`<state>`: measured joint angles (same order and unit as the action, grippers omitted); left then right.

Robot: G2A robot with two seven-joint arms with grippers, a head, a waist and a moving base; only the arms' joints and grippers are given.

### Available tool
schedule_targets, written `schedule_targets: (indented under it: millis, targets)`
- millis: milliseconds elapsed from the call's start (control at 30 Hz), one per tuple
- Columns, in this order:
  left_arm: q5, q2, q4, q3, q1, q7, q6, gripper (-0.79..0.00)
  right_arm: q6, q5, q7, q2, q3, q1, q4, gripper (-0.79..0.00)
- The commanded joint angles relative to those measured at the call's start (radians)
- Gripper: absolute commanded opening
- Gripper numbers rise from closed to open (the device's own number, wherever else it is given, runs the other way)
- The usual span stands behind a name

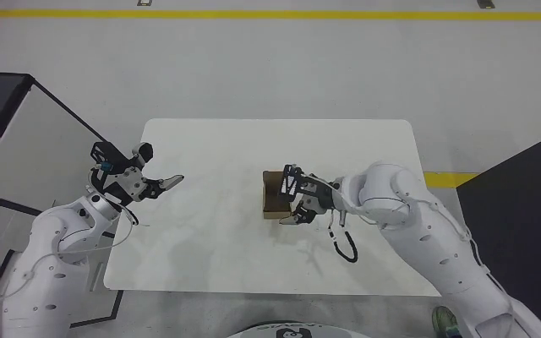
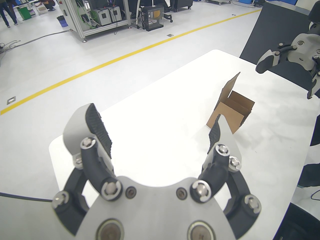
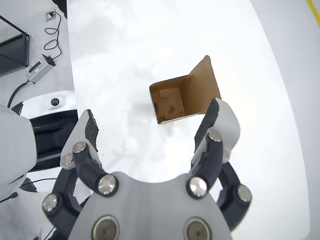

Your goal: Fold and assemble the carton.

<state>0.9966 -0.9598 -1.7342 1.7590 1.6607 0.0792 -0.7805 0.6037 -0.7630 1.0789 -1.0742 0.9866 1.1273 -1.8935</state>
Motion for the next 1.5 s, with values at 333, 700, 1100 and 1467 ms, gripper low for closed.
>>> schedule_targets:
  millis: [333, 700, 1100, 1467]
  targets:
    - [0.000, 0.000, 0.000, 0.000, 0.000, 0.000, 0.000, 0.000, 0.030, 0.333, -0.032, 0.012, 0.075, 0.031, 0.122, 0.000]
    - [0.000, 0.000, 0.000, 0.000, 0.000, 0.000, 0.000, 0.000, 0.057, 0.946, 0.080, 0.052, 0.160, 0.072, 0.311, 0.000]
    - [-0.042, -0.002, -0.001, -0.040, -0.009, 0.052, 0.002, 0.000, 0.000, 1.059, 0.075, 0.045, 0.126, 0.064, 0.375, 0.000]
    - [-0.217, -0.008, 0.067, -0.219, -0.117, 0.253, -0.041, -0.785, -0.026, 1.254, 0.107, 0.049, 0.155, 0.066, 0.595, -0.785]
